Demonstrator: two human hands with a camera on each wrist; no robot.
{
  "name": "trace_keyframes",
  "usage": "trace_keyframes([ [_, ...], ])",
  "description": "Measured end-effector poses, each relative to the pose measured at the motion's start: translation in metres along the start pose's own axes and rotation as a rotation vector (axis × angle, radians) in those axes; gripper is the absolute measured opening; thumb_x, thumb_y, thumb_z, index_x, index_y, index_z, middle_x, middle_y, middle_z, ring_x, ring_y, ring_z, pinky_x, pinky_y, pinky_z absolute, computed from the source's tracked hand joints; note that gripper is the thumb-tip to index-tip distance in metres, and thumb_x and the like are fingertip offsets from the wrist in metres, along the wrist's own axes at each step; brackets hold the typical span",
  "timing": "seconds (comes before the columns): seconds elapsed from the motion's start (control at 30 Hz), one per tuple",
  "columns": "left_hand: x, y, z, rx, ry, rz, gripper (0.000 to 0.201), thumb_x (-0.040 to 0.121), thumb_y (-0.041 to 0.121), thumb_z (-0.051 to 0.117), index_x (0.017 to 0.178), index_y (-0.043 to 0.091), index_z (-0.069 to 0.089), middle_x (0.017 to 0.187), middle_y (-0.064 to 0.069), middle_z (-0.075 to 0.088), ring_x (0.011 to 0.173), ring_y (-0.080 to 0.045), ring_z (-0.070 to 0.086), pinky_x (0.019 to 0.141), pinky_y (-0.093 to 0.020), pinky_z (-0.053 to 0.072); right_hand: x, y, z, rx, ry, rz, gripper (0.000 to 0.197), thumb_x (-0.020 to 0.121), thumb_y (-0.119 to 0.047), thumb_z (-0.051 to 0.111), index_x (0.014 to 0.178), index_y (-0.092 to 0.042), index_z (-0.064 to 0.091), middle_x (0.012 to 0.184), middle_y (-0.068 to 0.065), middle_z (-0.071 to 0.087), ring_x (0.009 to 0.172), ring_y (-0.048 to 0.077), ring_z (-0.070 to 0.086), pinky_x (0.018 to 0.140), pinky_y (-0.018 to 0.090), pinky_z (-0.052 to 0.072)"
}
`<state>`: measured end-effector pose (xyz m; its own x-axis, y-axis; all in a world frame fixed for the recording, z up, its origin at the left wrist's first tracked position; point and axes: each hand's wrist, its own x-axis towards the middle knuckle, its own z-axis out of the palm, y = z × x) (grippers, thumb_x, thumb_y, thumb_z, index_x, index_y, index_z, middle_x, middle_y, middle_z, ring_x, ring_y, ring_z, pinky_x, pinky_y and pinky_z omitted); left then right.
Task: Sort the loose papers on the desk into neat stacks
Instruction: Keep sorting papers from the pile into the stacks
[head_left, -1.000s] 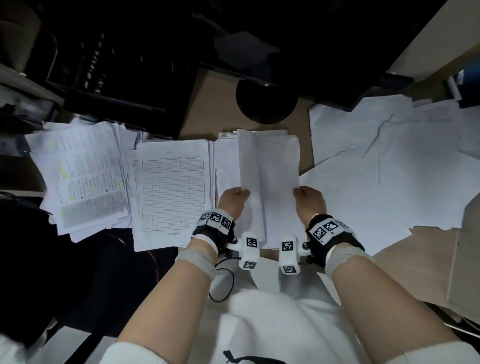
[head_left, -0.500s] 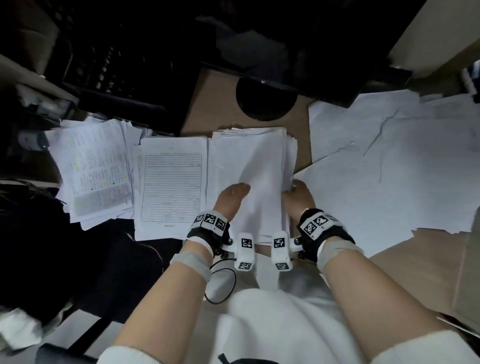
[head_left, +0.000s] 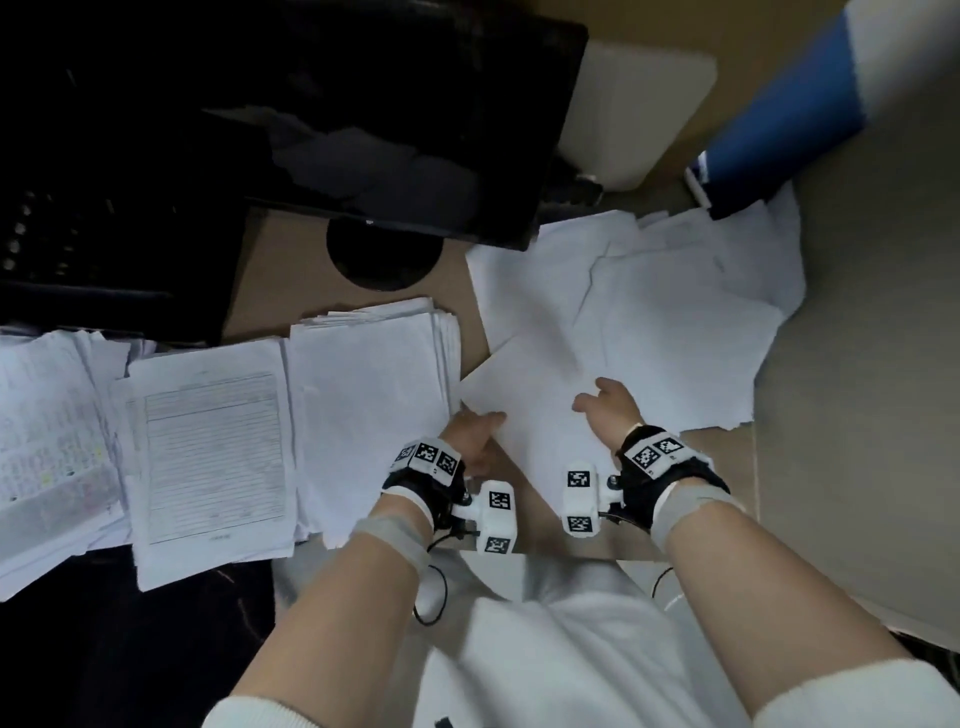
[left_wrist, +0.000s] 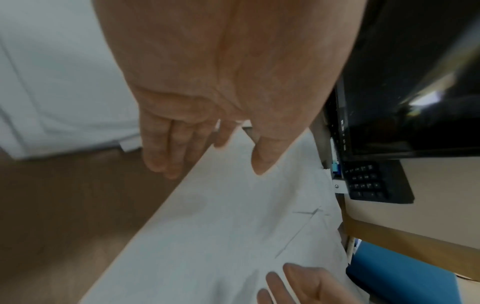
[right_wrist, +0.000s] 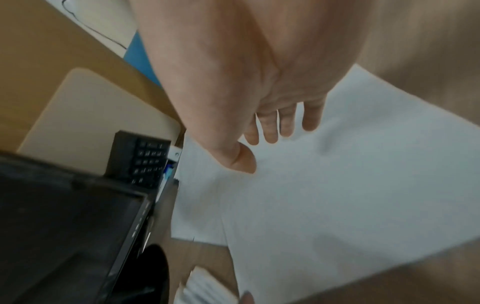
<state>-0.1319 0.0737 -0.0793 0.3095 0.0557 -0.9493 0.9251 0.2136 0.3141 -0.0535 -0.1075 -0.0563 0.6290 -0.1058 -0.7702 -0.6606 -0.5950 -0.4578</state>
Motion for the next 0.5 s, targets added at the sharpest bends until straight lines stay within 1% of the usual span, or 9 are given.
trace_keyframes([
  [0.07, 0.029, -0.006, 0.016, 0.004, 0.131, -0.025, 0.092, 0.054, 0.049, 0.074, 0.132, 0.005, 0.052, 0.123, -0.015, 0.062, 0.107, -0.034, 0.063, 0.092, -0.043, 0.055, 0.016, 0.010, -0.020, -0.005, 0.003, 0.046, 0.080, 0.084, -0.020, 0.065, 0.153, -0.014, 0.025, 0.152, 0.012, 0.038, 0.133, 0.032, 0.044, 0.110, 0.042, 0.038],
  [0.1, 0.035, -0.006, 0.023, -0.013, 0.202, -0.022, 0.099, 0.053, 0.050, 0.075, 0.136, 0.003, 0.049, 0.127, -0.017, 0.061, 0.110, -0.035, 0.062, 0.095, -0.043, 0.054, 0.025, 0.015, -0.029, -0.032, 0.010, 0.064, 0.087, 0.079, -0.024, 0.067, 0.154, -0.016, 0.023, 0.152, 0.011, 0.038, 0.133, 0.033, 0.044, 0.109, 0.045, 0.039],
  [0.17, 0.032, -0.005, 0.039, -0.032, 0.309, -0.007, 0.095, 0.062, 0.048, 0.074, 0.139, 0.001, 0.045, 0.129, -0.020, 0.060, 0.112, -0.037, 0.062, 0.095, -0.042, 0.053, 0.040, 0.026, -0.045, -0.103, 0.018, 0.085, 0.094, 0.076, -0.029, 0.070, 0.155, -0.017, 0.021, 0.153, 0.011, 0.037, 0.136, 0.033, 0.041, 0.109, 0.047, 0.039],
  [0.23, 0.027, -0.004, 0.058, -0.055, 0.384, -0.033, 0.097, 0.055, 0.047, 0.071, 0.136, 0.000, 0.046, 0.125, -0.021, 0.062, 0.107, -0.038, 0.064, 0.088, -0.043, 0.055, 0.052, 0.038, -0.058, -0.175, 0.005, 0.094, 0.096, 0.076, -0.031, 0.073, 0.155, -0.017, 0.019, 0.155, 0.010, 0.033, 0.138, 0.034, 0.037, 0.110, 0.048, 0.037],
  [0.3, 0.018, -0.006, 0.075, -0.080, 0.381, -0.068, 0.082, 0.056, 0.049, 0.071, 0.120, -0.001, 0.056, 0.098, -0.017, 0.069, 0.080, -0.031, 0.069, 0.067, -0.035, 0.051, 0.062, 0.048, -0.069, -0.234, -0.038, 0.086, 0.096, 0.077, -0.033, 0.074, 0.155, -0.018, 0.020, 0.154, 0.010, 0.032, 0.138, 0.036, 0.036, 0.109, 0.047, 0.037],
  [0.37, 0.011, -0.007, 0.089, -0.103, 0.328, -0.114, 0.050, 0.076, 0.048, 0.070, 0.086, 0.001, 0.056, 0.065, -0.011, 0.054, 0.047, -0.021, 0.050, 0.054, -0.028, 0.036, 0.068, 0.053, -0.076, -0.230, -0.108, 0.074, 0.086, 0.079, -0.032, 0.074, 0.150, -0.016, 0.028, 0.144, 0.008, 0.043, 0.130, 0.034, 0.045, 0.105, 0.042, 0.041],
  [0.4, 0.009, -0.009, 0.094, -0.105, 0.307, -0.146, 0.045, 0.083, 0.046, 0.067, 0.079, 0.003, 0.051, 0.062, -0.009, 0.046, 0.045, -0.019, 0.042, 0.053, -0.026, 0.032, 0.070, 0.055, -0.078, -0.219, -0.165, 0.066, 0.078, 0.080, -0.032, 0.074, 0.146, -0.013, 0.036, 0.138, 0.007, 0.050, 0.122, 0.032, 0.052, 0.101, 0.039, 0.044],
  [0.43, 0.004, -0.008, 0.099, -0.102, 0.306, -0.139, 0.043, 0.085, 0.044, 0.068, 0.081, 0.005, 0.050, 0.067, -0.010, 0.047, 0.050, -0.020, 0.044, 0.055, -0.026, 0.035, 0.071, 0.057, -0.081, -0.238, -0.222, 0.059, 0.071, 0.082, -0.032, 0.073, 0.142, -0.010, 0.044, 0.134, 0.008, 0.056, 0.116, 0.031, 0.056, 0.097, 0.035, 0.046],
  [0.5, 0.012, -0.011, 0.105, -0.072, 0.360, -0.049, 0.049, 0.071, 0.045, 0.077, 0.094, 0.006, 0.061, 0.087, -0.015, 0.065, 0.070, -0.029, 0.062, 0.067, -0.036, 0.053, 0.070, 0.057, -0.086, -0.291, -0.274, 0.057, 0.067, 0.089, -0.034, 0.068, 0.145, -0.006, 0.044, 0.137, 0.011, 0.056, 0.121, 0.031, 0.056, 0.091, 0.028, 0.042],
])
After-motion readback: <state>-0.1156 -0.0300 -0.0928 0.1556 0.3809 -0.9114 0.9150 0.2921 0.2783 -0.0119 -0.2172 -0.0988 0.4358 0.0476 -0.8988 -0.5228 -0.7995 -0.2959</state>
